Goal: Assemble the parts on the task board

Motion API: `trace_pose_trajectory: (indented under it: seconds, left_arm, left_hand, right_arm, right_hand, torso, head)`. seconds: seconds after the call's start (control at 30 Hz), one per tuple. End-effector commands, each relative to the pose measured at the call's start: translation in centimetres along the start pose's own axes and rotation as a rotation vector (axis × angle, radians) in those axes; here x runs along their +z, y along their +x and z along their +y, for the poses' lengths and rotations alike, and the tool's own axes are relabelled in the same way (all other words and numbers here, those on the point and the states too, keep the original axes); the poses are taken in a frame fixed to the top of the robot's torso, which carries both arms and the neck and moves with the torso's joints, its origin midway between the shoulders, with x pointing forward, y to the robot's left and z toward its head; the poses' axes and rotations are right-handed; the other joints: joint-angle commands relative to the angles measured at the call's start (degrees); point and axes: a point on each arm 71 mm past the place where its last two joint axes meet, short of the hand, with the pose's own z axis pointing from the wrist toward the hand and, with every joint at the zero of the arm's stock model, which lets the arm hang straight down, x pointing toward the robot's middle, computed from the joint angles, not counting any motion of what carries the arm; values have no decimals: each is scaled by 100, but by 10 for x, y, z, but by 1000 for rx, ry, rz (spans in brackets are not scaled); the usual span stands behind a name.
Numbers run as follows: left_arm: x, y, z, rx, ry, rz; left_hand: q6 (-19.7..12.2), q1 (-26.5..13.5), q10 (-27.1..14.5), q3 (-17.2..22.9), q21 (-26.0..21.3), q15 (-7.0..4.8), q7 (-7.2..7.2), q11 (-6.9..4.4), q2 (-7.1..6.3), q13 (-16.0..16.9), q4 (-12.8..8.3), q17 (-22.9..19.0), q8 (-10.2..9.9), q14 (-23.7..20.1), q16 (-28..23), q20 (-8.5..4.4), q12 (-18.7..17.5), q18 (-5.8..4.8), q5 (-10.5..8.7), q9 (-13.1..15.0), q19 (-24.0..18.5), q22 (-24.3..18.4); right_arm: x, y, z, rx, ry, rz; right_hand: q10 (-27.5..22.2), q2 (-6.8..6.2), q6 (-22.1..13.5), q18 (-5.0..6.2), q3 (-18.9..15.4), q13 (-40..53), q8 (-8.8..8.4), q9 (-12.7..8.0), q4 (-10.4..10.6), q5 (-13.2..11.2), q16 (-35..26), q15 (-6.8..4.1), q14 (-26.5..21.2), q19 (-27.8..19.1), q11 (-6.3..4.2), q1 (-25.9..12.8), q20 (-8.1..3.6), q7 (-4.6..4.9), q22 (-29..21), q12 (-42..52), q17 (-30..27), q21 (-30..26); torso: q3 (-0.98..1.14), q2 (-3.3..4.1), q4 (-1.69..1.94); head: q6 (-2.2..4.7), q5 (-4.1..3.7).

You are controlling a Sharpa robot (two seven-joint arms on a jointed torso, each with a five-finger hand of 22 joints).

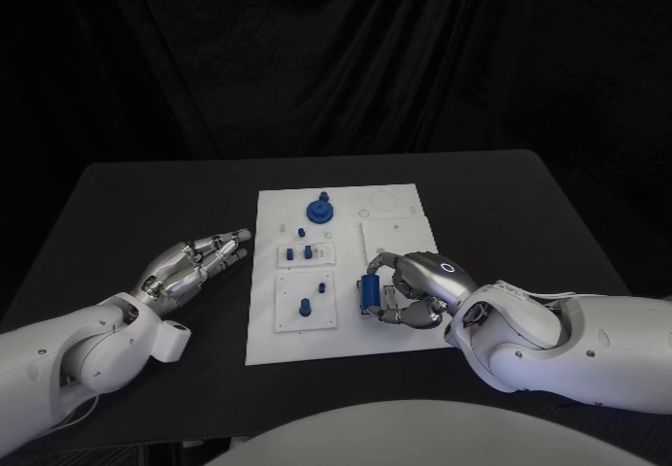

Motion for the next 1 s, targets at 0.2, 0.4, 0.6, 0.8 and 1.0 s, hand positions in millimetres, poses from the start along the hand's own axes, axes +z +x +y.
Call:
trace_pose_trajectory:
  seconds: [0.2, 0.4, 0.6, 0.8, 1.0]
  left_arm:
    - [1, 2, 0, -14, 7, 13]
    - [1, 3, 1, -16, 4, 16]
    - [1, 3, 1, -17, 2, 17]
    - [1, 3, 2, -18, 1, 18]
    - [2, 4, 2, -18, 0, 19]
  left_hand:
    - [-18, 10, 5, 28, 29, 37, 11, 48, 30, 7, -5, 7, 28, -16, 36, 19, 39, 113, 9, -5, 25, 13]
    - [-18, 12, 5, 30, 29, 39, 12, 50, 32, 7, -5, 8, 28, -14, 37, 21, 38, 113, 8, -5, 26, 12]
    - [-18, 12, 5, 30, 29, 39, 12, 50, 32, 7, -5, 8, 28, -14, 37, 21, 38, 113, 8, -5, 26, 12]
    - [-16, 14, 7, 33, 30, 42, 14, 52, 35, 8, -4, 8, 30, -12, 38, 23, 41, 114, 7, -5, 28, 11]
    - [-14, 17, 6, 36, 31, 42, 15, 53, 36, 7, -5, 8, 30, -12, 38, 24, 39, 114, 9, -4, 29, 12]
  right_arm:
    - [0, 4, -4, 4, 42, 46]
    - [2, 7, -5, -6, 41, 65]
    - [4, 9, -5, -14, 40, 84]
    - [6, 11, -5, -20, 40, 96]
    - [6, 13, -7, -30, 49, 116]
  right_hand:
    - [587, 58, 281, -40, 24, 1509, -61, -32, -14, -54, -52, 46, 423, 359, 39, 2, 34, -253, 1322, 15, 547, -55]
    - [587, 48, 168, -29, 48, 1509, -219, -183, -29, -72, -78, 64, 409, 336, 63, 57, 49, -222, 1306, 15, 488, -101]
    - [587, 38, 51, -24, 42, 1509, -416, -395, -20, -136, -92, 91, 403, 325, 94, 74, 75, -186, 1299, 15, 454, -122]
    - [587, 42, -69, -15, 11, 1509, -585, -583, -7, -147, -109, 97, 395, 310, 99, 48, 87, -168, 1288, 15, 412, -155]
    - [587, -92, -494, 1, -379, 1509, -987, -968, 26, -898, -148, 21, 380, 282, 8, -56, 29, -159, 1267, 15, 328, -220]
  torso:
    - [-7, -2, 14]
    - [-6, 7, 12]
    - [-4, 10, 4]
    - [-6, 4, 7]
    - [-6, 0, 14]
  head:
    - [-1, -1]
    - [-1, -3]
    - [-1, 16]
    - [-1, 17]
    - [-1, 17]
